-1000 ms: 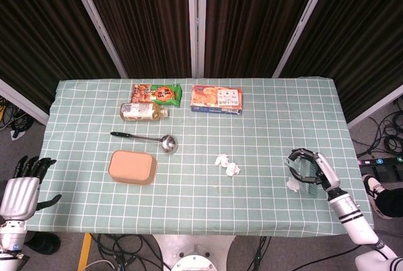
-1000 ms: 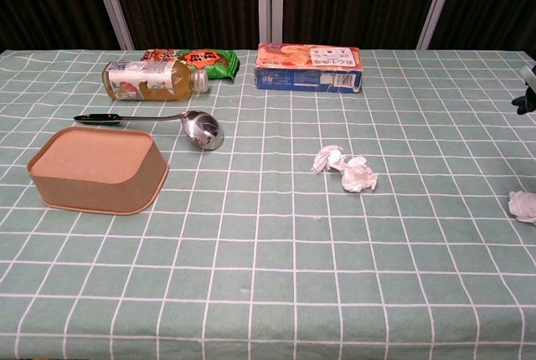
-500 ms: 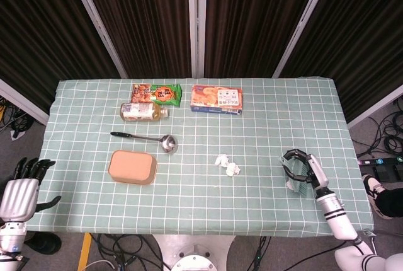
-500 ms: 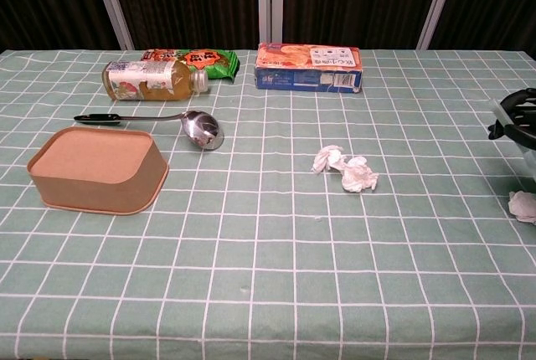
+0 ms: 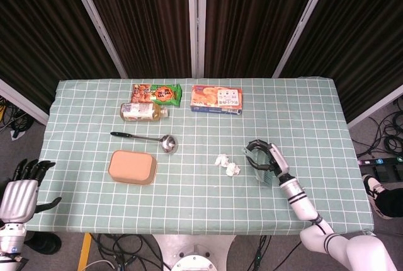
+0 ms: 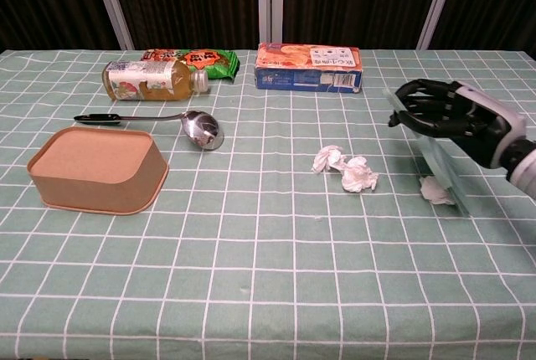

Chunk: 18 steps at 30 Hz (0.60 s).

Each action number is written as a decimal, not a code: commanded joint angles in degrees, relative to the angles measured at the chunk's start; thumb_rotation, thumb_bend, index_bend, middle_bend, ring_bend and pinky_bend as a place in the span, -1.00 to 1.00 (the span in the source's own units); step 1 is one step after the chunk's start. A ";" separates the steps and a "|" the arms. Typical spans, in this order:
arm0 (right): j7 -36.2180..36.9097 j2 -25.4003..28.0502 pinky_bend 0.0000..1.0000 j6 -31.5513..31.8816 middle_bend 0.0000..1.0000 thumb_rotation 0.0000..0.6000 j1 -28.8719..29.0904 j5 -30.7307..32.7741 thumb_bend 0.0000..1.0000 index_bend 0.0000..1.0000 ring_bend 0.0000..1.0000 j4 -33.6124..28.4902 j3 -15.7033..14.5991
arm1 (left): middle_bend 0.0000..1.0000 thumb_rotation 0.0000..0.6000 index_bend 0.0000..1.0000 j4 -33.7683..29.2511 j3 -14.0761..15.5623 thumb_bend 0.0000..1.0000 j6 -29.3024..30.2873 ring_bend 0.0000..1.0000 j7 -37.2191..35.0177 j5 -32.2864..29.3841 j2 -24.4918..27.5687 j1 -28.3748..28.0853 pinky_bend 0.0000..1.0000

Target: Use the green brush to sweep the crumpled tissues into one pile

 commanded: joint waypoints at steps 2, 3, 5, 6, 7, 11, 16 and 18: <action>-0.14 -3.13 -0.63 -2.29 0.51 1.00 3.31 -0.38 0.25 0.79 -0.21 2.97 1.67 | -0.67 1.00 -0.59 0.29 0.02 -0.93 -0.10 -0.80 -0.29 -0.18 -0.13 0.06 -0.89; -0.15 -3.70 -0.63 -2.61 0.51 1.00 3.98 -0.39 0.25 0.79 -0.21 3.54 1.97 | -0.67 1.00 -0.59 0.34 0.05 -0.93 -0.15 -0.80 -0.34 -0.24 -0.16 0.09 -0.89; 0.05 -4.79 -0.63 -3.30 0.51 1.00 5.33 -0.39 0.25 0.79 -0.21 4.63 2.53 | -0.67 1.00 -0.59 0.44 0.12 -0.93 -0.17 -0.80 -0.45 -0.38 -0.19 0.20 -0.89; 0.15 -5.18 -0.63 -3.53 0.51 1.00 5.85 -0.40 0.25 0.79 -0.21 5.02 2.74 | -0.67 1.00 -0.59 0.48 0.13 -0.93 -0.17 -0.80 -0.48 -0.44 -0.21 0.24 -0.89; 0.29 -5.53 -0.63 -3.75 0.51 1.00 6.31 -0.39 0.25 0.79 -0.21 5.35 2.92 | -0.67 1.00 -0.59 0.50 0.13 -0.93 -0.17 -0.80 -0.52 -0.49 -0.23 0.27 -0.89; 0.81 -6.76 -0.63 -4.23 0.51 1.00 7.74 -0.44 0.25 0.79 -0.21 6.35 3.37 | -0.67 1.00 -0.59 0.57 0.11 -0.93 -0.26 -0.80 -0.54 -0.49 -0.29 0.21 -0.89; 1.18 -7.80 -0.63 -3.87 0.51 1.00 8.52 -0.79 0.25 0.79 -0.21 6.85 3.27 | -0.67 1.00 -0.59 0.62 0.04 -0.93 -0.19 -0.80 -0.48 -0.42 -0.37 0.16 -0.89; 1.60 -8.11 -0.63 -3.49 0.51 1.00 8.68 -0.70 0.25 0.79 -0.21 6.76 3.48 | -0.67 1.00 -0.59 0.65 0.05 -0.93 -0.23 -0.80 -0.51 -0.36 -0.37 0.12 -0.89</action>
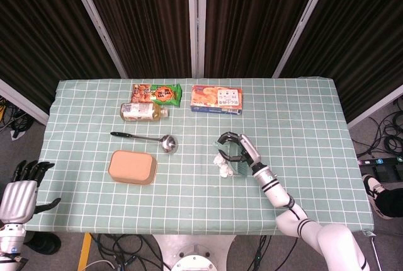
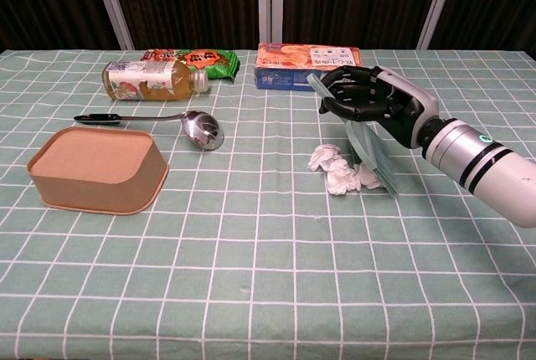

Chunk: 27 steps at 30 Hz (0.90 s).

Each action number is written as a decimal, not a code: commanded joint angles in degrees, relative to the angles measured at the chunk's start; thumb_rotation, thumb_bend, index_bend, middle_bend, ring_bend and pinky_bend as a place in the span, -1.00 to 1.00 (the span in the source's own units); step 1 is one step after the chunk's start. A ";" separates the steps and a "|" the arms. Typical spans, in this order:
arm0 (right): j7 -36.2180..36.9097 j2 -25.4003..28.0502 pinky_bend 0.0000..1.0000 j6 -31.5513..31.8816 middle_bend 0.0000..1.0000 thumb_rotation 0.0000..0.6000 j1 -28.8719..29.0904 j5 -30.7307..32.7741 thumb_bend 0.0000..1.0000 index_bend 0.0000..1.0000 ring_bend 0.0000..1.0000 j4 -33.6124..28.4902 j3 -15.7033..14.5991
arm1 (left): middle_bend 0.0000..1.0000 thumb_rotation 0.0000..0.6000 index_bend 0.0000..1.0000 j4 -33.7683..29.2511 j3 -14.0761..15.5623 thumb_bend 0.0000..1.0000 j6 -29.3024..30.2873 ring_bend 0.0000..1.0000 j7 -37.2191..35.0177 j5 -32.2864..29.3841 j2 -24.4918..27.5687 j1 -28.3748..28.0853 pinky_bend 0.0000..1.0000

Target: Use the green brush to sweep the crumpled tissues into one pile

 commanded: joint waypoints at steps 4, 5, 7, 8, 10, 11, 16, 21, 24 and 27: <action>0.42 0.02 -0.63 1.38 0.51 1.00 0.29 -0.39 0.24 0.79 -0.21 -0.41 -0.04 | -0.67 1.00 -0.59 -0.01 0.05 -0.93 0.09 -0.80 -0.10 0.21 0.03 -0.01 -0.89; 0.50 0.37 -0.63 1.82 0.51 1.00 0.23 -0.38 0.25 0.79 -0.21 -0.62 0.07 | -0.67 1.00 -0.59 0.00 0.04 -0.93 0.17 -0.80 -0.16 0.21 0.02 0.03 -0.89; 0.45 1.67 -0.63 3.14 0.51 1.00 -0.02 -0.22 0.25 0.79 -0.21 -1.43 0.54 | -0.67 1.00 -0.59 0.03 0.05 -0.93 0.17 -0.80 -0.22 0.24 0.05 0.03 -0.89; 0.25 2.50 -0.63 3.80 0.51 1.00 -0.15 -0.23 0.25 0.79 -0.21 -1.96 0.71 | -0.67 1.00 -0.59 0.05 0.07 -0.93 0.14 -0.80 -0.25 0.30 0.07 0.00 -0.89; -1.17 5.00 -0.63 5.41 0.51 1.00 -0.60 -0.41 0.24 0.79 -0.21 -3.43 0.89 | -0.67 1.00 -0.59 0.07 0.08 -0.93 0.10 -0.80 -0.31 0.47 0.10 -0.09 -0.89; -2.05 6.30 -0.63 5.87 0.51 1.00 -0.84 -0.50 0.24 0.79 -0.21 -4.24 0.85 | -0.67 1.00 -0.59 0.07 0.06 -0.93 0.10 -0.80 -0.35 0.50 0.09 -0.12 -0.89; -14.30 14.73 -0.63 5.52 0.51 1.00 -3.36 -0.23 0.24 0.79 -0.21 -8.56 -0.55 | -0.67 1.00 -0.59 0.14 -0.05 -0.93 0.06 -0.80 -0.38 0.61 -0.05 -0.30 -0.89; -27.74 23.16 -0.69 -0.39 0.51 1.00 -5.93 1.69 0.21 0.74 -0.24 -13.36 -2.98 | -0.67 1.00 -0.59 0.19 -0.08 -0.93 -0.12 -0.80 -0.35 1.13 -0.24 -0.70 -0.89; -34.06 25.63 -0.75 -4.26 0.47 1.00 -6.84 2.71 0.19 0.64 -0.31 -14.23 -4.44 | -0.67 1.00 -0.59 0.09 -0.15 -0.93 -0.24 -0.80 -0.40 1.45 -0.37 -1.01 -0.89; -37.87 25.86 -0.80 -7.67 0.37 1.00 -7.04 3.72 0.19 0.53 -0.41 -13.53 -5.07 | -0.67 1.00 -0.59 -0.06 -0.13 -0.93 -0.25 -0.80 -0.28 1.62 -0.39 -1.13 -0.89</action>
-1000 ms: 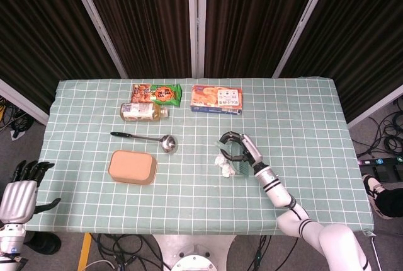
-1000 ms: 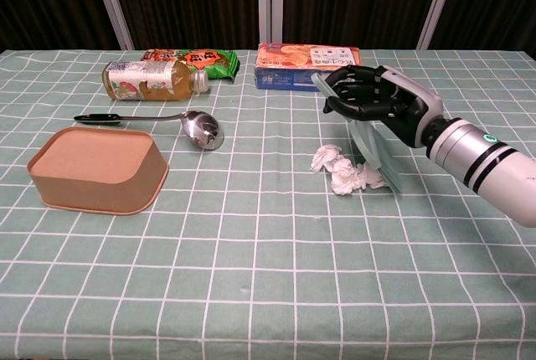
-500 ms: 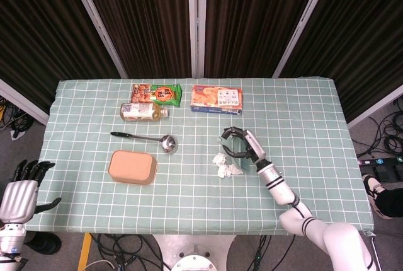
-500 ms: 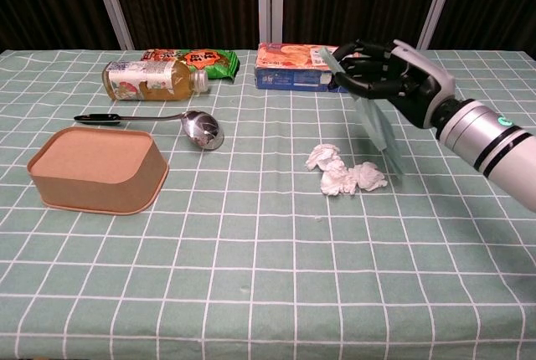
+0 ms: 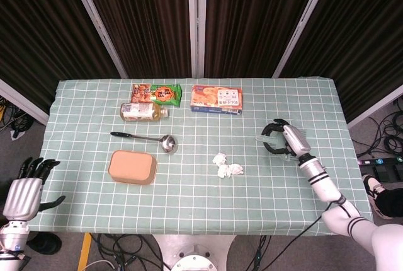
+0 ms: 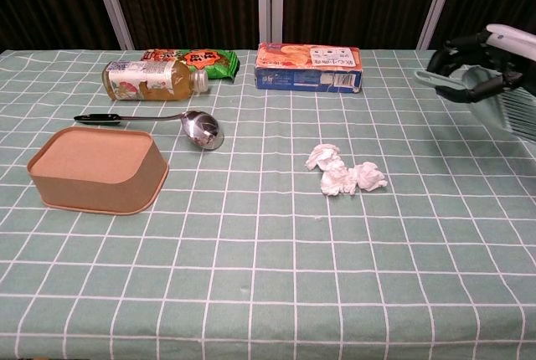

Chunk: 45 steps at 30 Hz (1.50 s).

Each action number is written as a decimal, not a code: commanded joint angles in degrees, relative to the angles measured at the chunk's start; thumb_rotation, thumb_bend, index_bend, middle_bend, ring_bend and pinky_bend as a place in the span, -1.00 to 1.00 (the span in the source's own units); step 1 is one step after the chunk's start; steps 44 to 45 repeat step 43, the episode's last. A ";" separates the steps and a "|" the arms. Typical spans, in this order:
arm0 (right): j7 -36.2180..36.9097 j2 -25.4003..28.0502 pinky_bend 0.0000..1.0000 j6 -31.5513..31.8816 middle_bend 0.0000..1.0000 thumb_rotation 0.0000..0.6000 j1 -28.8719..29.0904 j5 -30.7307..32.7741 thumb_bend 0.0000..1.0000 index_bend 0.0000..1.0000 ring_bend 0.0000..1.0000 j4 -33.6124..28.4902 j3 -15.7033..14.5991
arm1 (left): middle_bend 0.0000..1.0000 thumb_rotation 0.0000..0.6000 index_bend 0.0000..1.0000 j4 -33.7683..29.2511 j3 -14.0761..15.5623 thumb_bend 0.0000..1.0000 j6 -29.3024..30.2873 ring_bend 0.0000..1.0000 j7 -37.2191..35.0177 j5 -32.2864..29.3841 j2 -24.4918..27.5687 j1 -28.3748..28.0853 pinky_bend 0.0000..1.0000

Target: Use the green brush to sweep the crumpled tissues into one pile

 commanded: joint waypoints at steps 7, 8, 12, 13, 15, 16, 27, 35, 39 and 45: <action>-9.01 -0.01 -0.94 -10.10 -0.03 1.00 -0.54 1.89 0.17 0.02 -0.71 3.00 -2.64 | -0.67 1.00 -0.59 -0.60 0.12 -0.93 0.39 -0.80 0.44 -0.13 0.29 0.25 -0.89; -9.56 -0.32 -0.97 -11.09 -0.12 1.00 -0.29 1.79 0.16 -0.11 -0.79 3.51 -2.87 | -0.67 1.00 -0.59 -0.68 0.14 -0.93 0.40 -0.80 0.46 -0.14 0.33 0.27 -0.89; -11.90 0.34 -1.00 -13.35 -0.52 1.00 0.08 1.69 0.07 -0.73 -1.00 2.63 -3.41 | -0.67 1.00 -0.59 -0.67 0.26 -0.93 0.45 -0.80 0.47 0.00 0.38 0.29 -0.89; -12.49 0.86 -1.00 -13.29 -0.59 1.00 -0.04 1.75 0.06 -0.83 -1.00 1.83 -3.39 | -0.67 1.00 -0.59 -0.64 0.24 -0.93 0.41 -0.80 0.45 0.01 0.38 0.24 -0.89; -14.17 2.64 -1.00 -12.49 -0.67 1.00 -0.61 1.98 0.04 -0.92 -1.00 -0.66 -3.23 | -0.67 1.00 -0.59 -0.50 0.19 -0.93 0.33 -0.80 0.34 0.07 0.35 0.12 -0.89; -15.05 3.58 -1.00 -11.53 -0.69 1.00 -1.04 2.10 0.03 -0.93 -1.00 -2.00 -3.02 | -0.67 1.00 -0.59 -0.44 0.18 -0.93 0.31 -0.80 0.28 0.12 0.33 0.07 -0.89; -46.31 20.78 -1.00 15.47 -0.80 1.00 -15.55 4.83 -0.30 -1.00 -1.00 -31.81 -0.86 | -0.67 1.00 -0.59 0.05 -0.23 -0.93 -0.17 -0.80 -0.11 0.86 -0.28 -1.01 -0.89; -50.55 26.33 -1.00 26.47 -0.85 1.00 -24.94 3.80 -0.32 -1.00 -1.00 -43.11 -3.22 | -0.67 1.00 -0.59 0.29 -0.53 -0.93 -0.61 -0.80 -0.45 1.62 -0.86 -2.07 -0.89; -51.26 26.57 -1.00 29.50 -0.85 1.00 -27.63 3.18 -0.31 -1.00 -1.00 -44.30 -3.31 | -0.67 1.00 -0.59 0.51 -0.64 -0.93 -0.68 -0.80 -0.77 1.88 -1.16 -2.46 -0.89; -51.36 26.83 -1.00 30.31 -0.84 1.00 -28.56 1.88 -0.31 -1.00 -1.00 -45.18 -3.26 | -0.67 1.00 -0.59 0.81 -0.67 -0.93 -0.69 -0.80 -1.12 2.04 -1.42 -2.72 -0.89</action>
